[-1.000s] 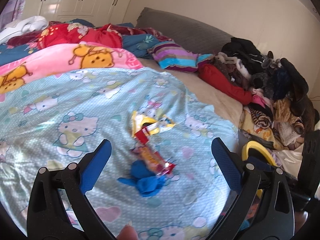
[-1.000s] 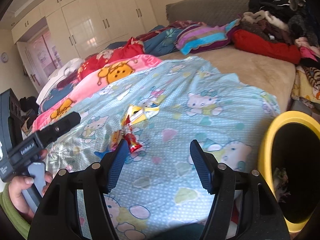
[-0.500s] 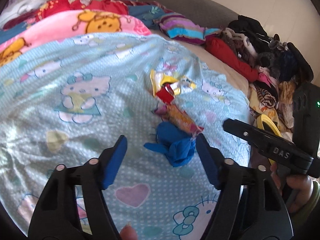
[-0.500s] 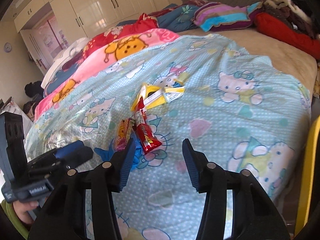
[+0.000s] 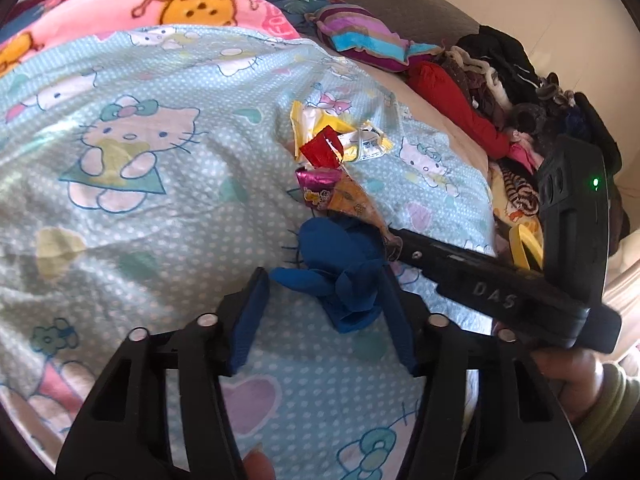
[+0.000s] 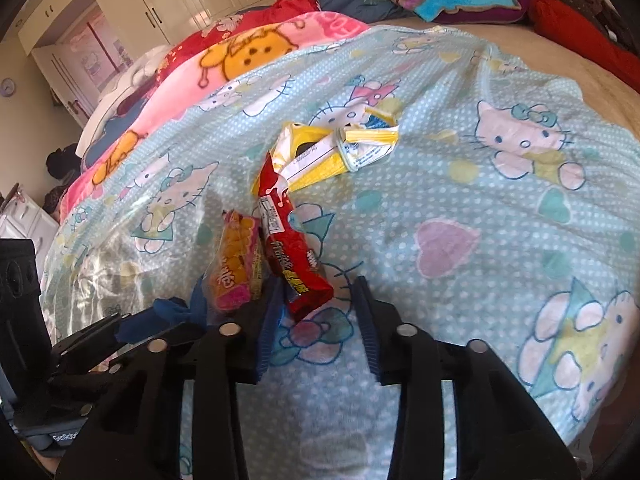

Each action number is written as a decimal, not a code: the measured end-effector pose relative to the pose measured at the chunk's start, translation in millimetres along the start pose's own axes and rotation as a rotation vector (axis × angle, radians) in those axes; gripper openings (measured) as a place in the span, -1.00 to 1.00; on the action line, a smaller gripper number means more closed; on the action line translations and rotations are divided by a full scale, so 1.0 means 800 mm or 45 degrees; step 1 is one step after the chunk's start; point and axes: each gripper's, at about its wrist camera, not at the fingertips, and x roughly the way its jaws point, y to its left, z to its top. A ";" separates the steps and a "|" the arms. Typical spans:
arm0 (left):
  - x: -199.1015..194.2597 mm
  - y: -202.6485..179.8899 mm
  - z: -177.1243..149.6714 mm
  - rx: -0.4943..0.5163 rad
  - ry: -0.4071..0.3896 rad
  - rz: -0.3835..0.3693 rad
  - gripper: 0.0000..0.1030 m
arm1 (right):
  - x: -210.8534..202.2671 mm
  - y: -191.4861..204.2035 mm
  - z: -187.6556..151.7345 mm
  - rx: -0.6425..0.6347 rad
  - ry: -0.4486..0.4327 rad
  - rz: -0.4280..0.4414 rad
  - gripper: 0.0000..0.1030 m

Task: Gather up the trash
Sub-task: 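Close the left tool on the blue glove while the right tool grasps the red wrapper, then carry the blue glove and red wrapper in both tools over the bin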

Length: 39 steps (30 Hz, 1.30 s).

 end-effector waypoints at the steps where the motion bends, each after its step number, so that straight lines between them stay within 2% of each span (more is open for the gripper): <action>1: 0.002 0.001 0.001 -0.019 0.002 -0.011 -0.29 | 0.000 0.000 0.000 0.003 -0.005 0.002 -0.55; 2: 0.004 0.002 0.000 -0.034 0.003 -0.024 -0.52 | -0.001 0.001 -0.001 0.006 -0.013 0.005 -0.58; 5: 0.001 -0.002 -0.001 -0.028 -0.002 -0.044 -0.83 | -0.008 -0.001 -0.003 0.022 -0.040 0.008 -0.66; 8: -0.008 -0.005 0.001 -0.019 -0.021 -0.053 -0.90 | -0.022 -0.009 -0.005 0.076 -0.077 0.001 -0.69; 14: -0.042 -0.010 0.015 -0.004 -0.098 -0.046 -0.93 | -0.051 -0.022 -0.013 0.145 -0.139 0.009 -0.78; 27: -0.099 -0.062 0.041 0.108 -0.264 -0.085 -0.93 | -0.107 -0.020 -0.033 0.136 -0.227 0.045 -0.80; 39: -0.104 -0.106 0.042 0.182 -0.281 -0.134 -0.93 | -0.162 -0.033 -0.033 0.157 -0.330 0.034 -0.80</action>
